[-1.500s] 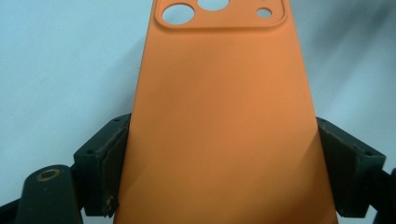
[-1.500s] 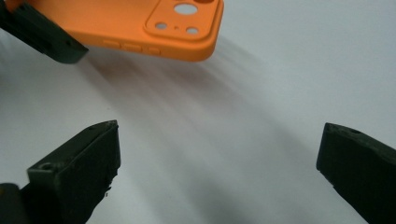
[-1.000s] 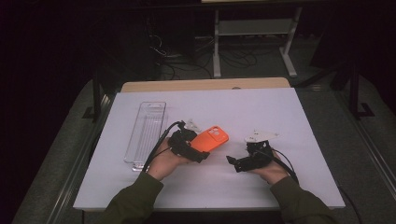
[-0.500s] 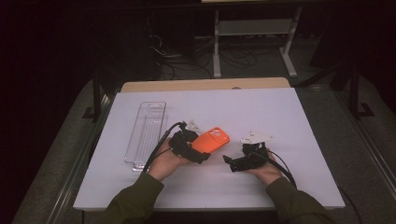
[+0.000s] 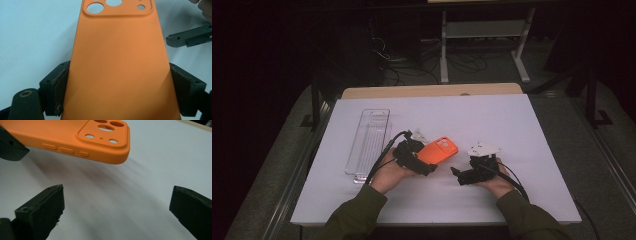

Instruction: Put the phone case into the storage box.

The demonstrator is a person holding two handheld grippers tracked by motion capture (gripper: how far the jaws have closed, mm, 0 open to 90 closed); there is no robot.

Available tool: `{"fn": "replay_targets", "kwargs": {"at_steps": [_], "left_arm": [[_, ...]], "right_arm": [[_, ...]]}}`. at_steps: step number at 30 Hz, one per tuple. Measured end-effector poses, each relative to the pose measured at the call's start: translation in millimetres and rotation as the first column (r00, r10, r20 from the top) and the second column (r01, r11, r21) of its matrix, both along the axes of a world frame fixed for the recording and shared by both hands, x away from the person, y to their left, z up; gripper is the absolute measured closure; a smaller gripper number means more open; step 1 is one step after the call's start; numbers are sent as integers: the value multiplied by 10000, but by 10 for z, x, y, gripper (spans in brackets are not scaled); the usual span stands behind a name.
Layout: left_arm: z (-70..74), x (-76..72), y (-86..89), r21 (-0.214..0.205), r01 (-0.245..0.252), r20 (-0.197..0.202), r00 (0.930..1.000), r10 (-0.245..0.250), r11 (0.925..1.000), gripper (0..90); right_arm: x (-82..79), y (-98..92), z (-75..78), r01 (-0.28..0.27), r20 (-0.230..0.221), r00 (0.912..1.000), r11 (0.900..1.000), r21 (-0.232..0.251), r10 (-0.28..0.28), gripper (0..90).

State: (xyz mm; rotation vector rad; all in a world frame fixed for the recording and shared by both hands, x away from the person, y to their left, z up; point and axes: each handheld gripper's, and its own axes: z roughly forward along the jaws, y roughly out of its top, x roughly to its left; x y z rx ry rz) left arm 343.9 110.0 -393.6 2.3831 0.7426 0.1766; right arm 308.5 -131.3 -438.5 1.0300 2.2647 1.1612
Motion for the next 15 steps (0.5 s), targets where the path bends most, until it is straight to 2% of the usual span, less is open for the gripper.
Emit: {"fn": "replay_targets", "kwargs": {"at_steps": [5, 6, 11, 15], "left_arm": [[-6, -5, -5, 3, 37, -27, 10000, -37, 10000, 158], [-7, -5, -6, 1, 40, -24, 10000, -40, 10000, 158], [-10, -8, -10, 26, 57, -27, 10000, -57, 10000, 158], [-11, -5, -11, 62, 112, 14, 9999, -113, 9999, 158]], "right_arm": [[-19, 15, 3, -74, 266, 9996, 9992, -381, 85, 0], [-13, 9, 3, -191, 429, 9989, 9985, -506, 213, 0], [-32, 15, 21, -203, 703, 9972, 9981, -589, 244, 0], [-44, 16, 29, -249, 1051, 9939, 9958, -878, 341, 0]]}}
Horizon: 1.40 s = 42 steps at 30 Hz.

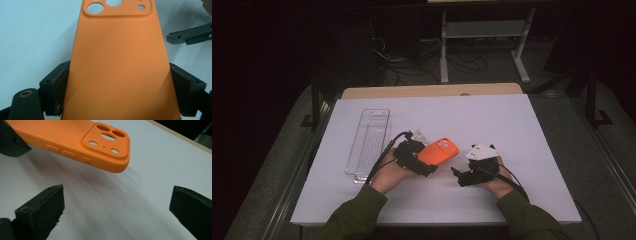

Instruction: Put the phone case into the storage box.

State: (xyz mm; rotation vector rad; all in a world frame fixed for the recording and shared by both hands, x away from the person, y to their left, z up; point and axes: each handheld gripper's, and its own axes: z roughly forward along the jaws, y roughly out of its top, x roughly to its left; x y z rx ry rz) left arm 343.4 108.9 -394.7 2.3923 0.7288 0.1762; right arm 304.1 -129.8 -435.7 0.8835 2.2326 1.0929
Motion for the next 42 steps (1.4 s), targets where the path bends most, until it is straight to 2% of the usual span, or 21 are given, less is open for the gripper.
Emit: {"fn": "replay_targets", "kwargs": {"at_steps": [15, 19, 31, 34, 36, 42], "left_arm": [[-5, 2, -2, 92, 90, 43, 9999, -90, 9999, 158], [-5, 3, -2, 153, 133, 43, 9999, -134, 9998, 158], [-4, 5, 1, 206, 178, 40, 9998, -179, 9996, 158], [-5, 0, -3, 148, 153, 22, 9999, -154, 9998, 158], [-16, -9, -15, -39, -7, 14, 10000, 7, 10000, 158], [-21, -10, -20, -85, -26, 24, 10000, 26, 10000, 158]], "right_arm": [[-55, 40, 15, -77, 686, 9976, 9995, -318, 98, 0], [-67, 49, 22, -143, 1036, 9944, 9975, -697, 214, 0], [-97, 78, 25, -254, 1762, 9832, 9910, -1316, 486, 0], [-106, 87, 26, -249, 1947, 9794, 9884, -1499, 542, 0], [-115, 95, 27, -241, 2001, 9782, 9877, -1547, 552, 0], [-129, 104, 26, -235, 2315, 9705, 9816, -1895, 679, 0]]}}
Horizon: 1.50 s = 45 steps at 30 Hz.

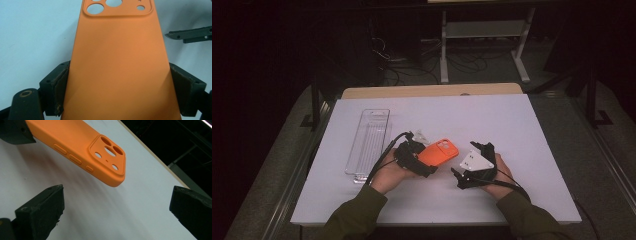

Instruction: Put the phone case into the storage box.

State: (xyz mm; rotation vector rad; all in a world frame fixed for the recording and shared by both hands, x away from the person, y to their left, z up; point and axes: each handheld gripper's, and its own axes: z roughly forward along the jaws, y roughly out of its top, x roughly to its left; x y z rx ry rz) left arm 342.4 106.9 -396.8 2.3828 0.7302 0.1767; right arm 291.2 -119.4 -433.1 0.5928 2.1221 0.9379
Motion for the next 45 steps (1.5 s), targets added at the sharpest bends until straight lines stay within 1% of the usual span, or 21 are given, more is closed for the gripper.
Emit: {"fn": "replay_targets", "kwargs": {"at_steps": [4, 10, 14, 18, 19, 21, 22, 25, 27, 28, 31, 32, 33, 36, 37, 38, 39, 40, 42, 44, 45], "left_arm": [[-1, 0, 0, 8, 18, -3, 10000, -18, 10000, 158], [-4, -7, -8, 3, 34, -37, 10000, -34, 10000, 158], [-6, -6, -9, 6, 39, -22, 10000, -39, 10000, 158], [-4, -6, -10, 14, 24, -47, 10000, -24, 10000, 158], [-1, -2, -5, 99, 95, -33, 9999, -95, 9999, 158], [-4, -6, -7, 74, 84, -31, 10000, -84, 9999, 158], [-2, -6, -8, 92, 85, -48, 10000, -85, 9999, 158], [-2, -6, -8, 88, 83, -45, 10000, -83, 9999, 158], [-4, -9, -10, 44, 49, -111, 9999, -49, 10000, 158], [-4, -11, -10, 41, 29, -120, 9999, -28, 10000, 158], [-6, -12, -9, 35, 23, -90, 10000, -23, 10000, 158], [-9, -14, -12, -17, -22, -98, 9999, 22, 10000, 158], [-6, -12, -9, 47, 20, -88, 10000, -19, 10000, 158], [1, -5, 0, 210, 157, -82, 9998, -155, 9997, 158], [1, -4, 0, 224, 171, -80, 9998, -170, 9996, 158], [1, -4, 0, 231, 170, -85, 9998, -168, 9996, 158], [0, -4, 0, 225, 171, -80, 9998, -169, 9996, 158], [1, -5, 0, 229, 170, -83, 9998, -169, 9996, 158], [1, -5, -1, 230, 183, -77, 9998, -181, 9996, 158], [-15, -20, -21, -79, -51, -98, 9999, 50, 10000, 158], [-4, -10, -7, 154, 158, -84, 9998, -157, 9998, 158]], "right_arm": [[-14, 19, -7, 10, 214, 9998, 9998, -209, -6, 0], [-29, 31, -13, -119, 701, 9974, 9967, -806, 176, 0], [-40, 44, -24, -161, 1038, 9942, 9938, -1096, 275, 0], [-54, 55, -25, -142, 1279, 9913, 9923, -1232, 300, 0], [-52, 57, -27, -147, 1441, 9890, 9908, -1345, 342, 0], [-56, 57, -24, -186, 1626, 9855, 9841, -1768, 478, 0], [-66, 68, -29, -123, 1684, 9848, 9840, -1778, 428, 0], [-72, 85, -35, -244, 1984, 9778, 9777, -2088, 668, 0], [-82, 97, -41, -200, 2136, 9745, 9752, -2204, 682, 0], [-93, 108, -48, -114, 2128, 9753, 9758, -2182, 589, 0], [-106, 121, -53, -118, 2279, 9715, 9733, -2290, 655, 0], [-112, 126, -52, -93, 2358, 9695, 9714, -2374, 669, 0], [-114, 129, -50, -115, 2481, 9658, 9683, -2496, 754, 0], [-127, 141, -49, -143, 2645, 9604, 9632, -2684, 880, 0], [-128, 142, -49, -138, 2725, 9576, 9597, -2809, 935, 0], [-130, 139, -48, -161, 2797, 9543, 9527, -3034, 1052, 0], [-136, 151, -57, -102, 2846, 9538, 9573, -2888, 960, 0], [-135, 148, -54, -143, 2871, 9519, 9516, -3071, 1069, 0], [-125, 142, -49, -220, 3147, 9390, 9375, -3473, 1386, 0], [-135, 153, -51, -198, 3261, 9340, 9326, -3603, 1458, 0], [-140, 160, -54, -203, 3351, 9292, 9270, -3746, 1557, 0]]}}
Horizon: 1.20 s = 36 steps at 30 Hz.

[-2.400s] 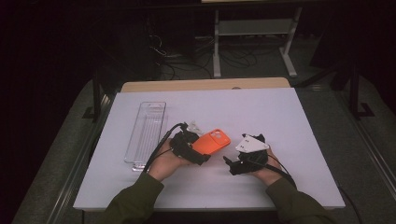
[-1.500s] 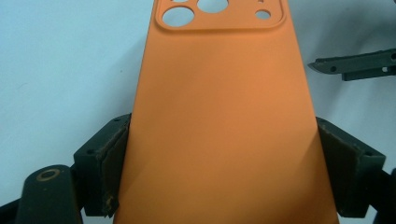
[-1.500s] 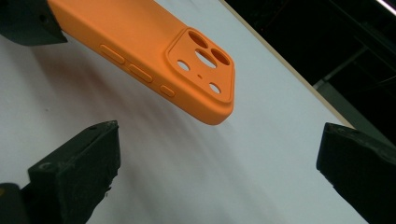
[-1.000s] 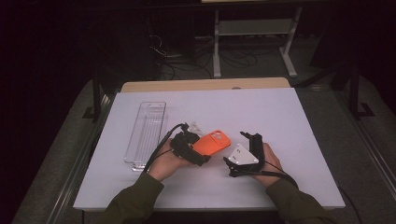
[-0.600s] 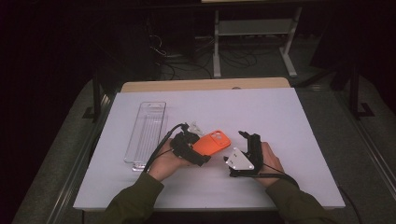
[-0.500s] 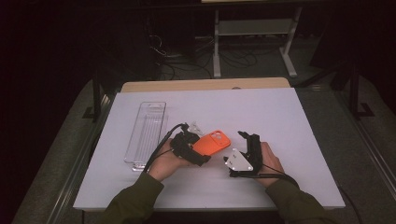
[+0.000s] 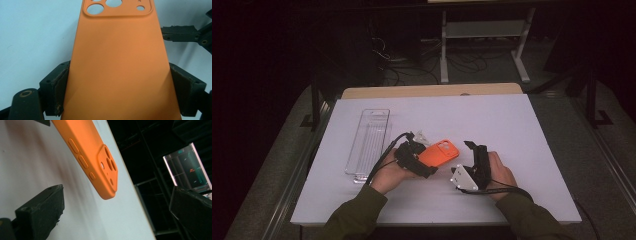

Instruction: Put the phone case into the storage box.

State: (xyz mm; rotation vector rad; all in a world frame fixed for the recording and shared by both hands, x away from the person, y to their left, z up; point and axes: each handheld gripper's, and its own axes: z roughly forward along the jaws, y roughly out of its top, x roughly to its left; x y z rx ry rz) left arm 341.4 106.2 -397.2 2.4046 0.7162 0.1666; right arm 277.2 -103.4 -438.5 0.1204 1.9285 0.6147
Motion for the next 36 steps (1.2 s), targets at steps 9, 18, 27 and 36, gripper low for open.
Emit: {"fn": "replay_targets", "kwargs": {"at_steps": [9, 18, 27, 36], "left_arm": [[7, -6, -6, 98, 213, 57, 9998, -214, 9997, 158], [3, -15, -22, 154, 372, 37, 9993, -373, 9992, 158], [-5, -18, -37, 223, 559, 70, 9984, -561, 9982, 158], [-5, -22, -44, 260, 687, 173, 9975, -691, 9973, 158]], "right_arm": [[-72, 94, -43, -387, 900, 9948, 9950, -925, 471, 0], [-121, 166, -73, -589, 1526, 9851, 9890, -1358, 797, 0], [-167, 239, -104, -797, 2108, 9699, 9769, -1982, 1219, 30], [-179, 295, -138, -947, 2804, 9452, 9626, -2539, 1670, 69]]}}
